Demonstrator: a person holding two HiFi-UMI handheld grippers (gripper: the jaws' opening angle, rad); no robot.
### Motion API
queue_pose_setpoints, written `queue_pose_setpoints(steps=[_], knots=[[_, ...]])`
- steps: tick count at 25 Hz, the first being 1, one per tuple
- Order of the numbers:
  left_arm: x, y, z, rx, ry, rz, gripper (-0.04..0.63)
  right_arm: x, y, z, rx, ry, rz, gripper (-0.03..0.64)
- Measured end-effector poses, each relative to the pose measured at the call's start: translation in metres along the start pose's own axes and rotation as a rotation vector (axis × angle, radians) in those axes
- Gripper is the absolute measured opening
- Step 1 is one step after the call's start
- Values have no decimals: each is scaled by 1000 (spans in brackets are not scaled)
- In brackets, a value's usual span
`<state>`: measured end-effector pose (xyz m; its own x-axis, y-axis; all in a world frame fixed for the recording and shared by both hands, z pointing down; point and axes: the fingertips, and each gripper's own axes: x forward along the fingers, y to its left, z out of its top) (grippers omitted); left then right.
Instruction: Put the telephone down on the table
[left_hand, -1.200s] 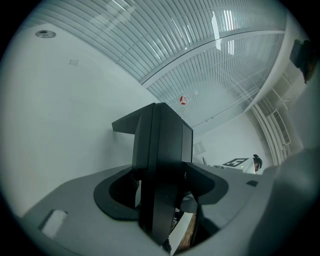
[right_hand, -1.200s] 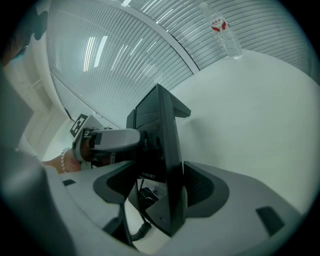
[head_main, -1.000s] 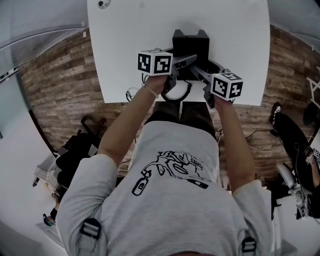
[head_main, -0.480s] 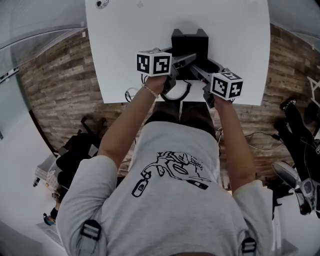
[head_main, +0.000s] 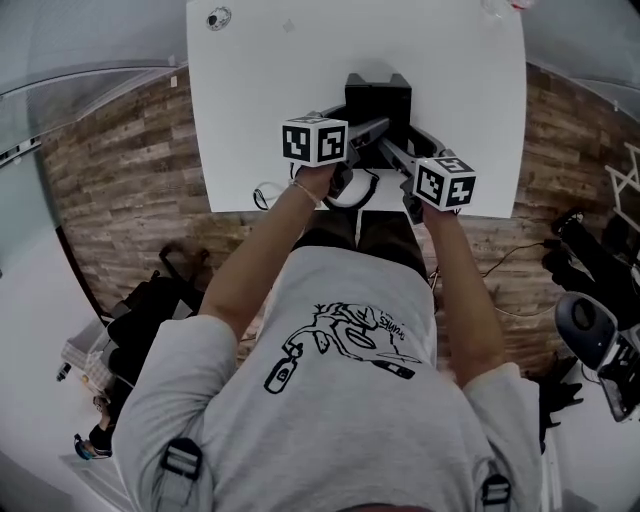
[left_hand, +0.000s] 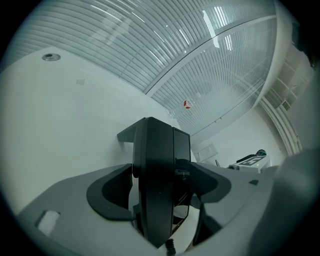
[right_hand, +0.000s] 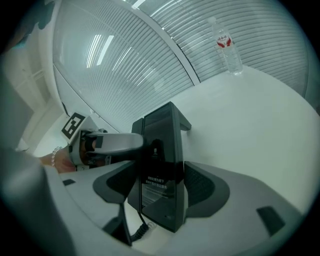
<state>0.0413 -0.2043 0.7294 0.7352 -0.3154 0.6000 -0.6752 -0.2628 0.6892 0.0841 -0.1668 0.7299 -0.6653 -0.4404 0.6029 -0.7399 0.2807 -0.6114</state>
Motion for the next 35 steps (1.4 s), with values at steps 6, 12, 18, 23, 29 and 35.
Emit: queue_pose_setpoints(steps=[6, 12, 18, 23, 29, 35], knots=[[-27, -3, 12, 26, -65, 48, 344, -18, 5, 17, -47, -18, -25, 262], [-64, -13, 17, 39, -105, 74, 344, -42, 26, 33, -106, -56, -34, 262], [-91, -33, 27, 90, -153, 79, 308, -60, 46, 53, -212, -85, -54, 261], [-102, -49, 28, 152, -162, 75, 222, -74, 60, 71, -268, -128, -55, 221], [-116, -72, 38, 207, -224, 46, 190, -100, 74, 87, -343, -182, -81, 177], [-143, -100, 51, 290, -292, 18, 124, -132, 93, 106, -485, -244, -133, 135]])
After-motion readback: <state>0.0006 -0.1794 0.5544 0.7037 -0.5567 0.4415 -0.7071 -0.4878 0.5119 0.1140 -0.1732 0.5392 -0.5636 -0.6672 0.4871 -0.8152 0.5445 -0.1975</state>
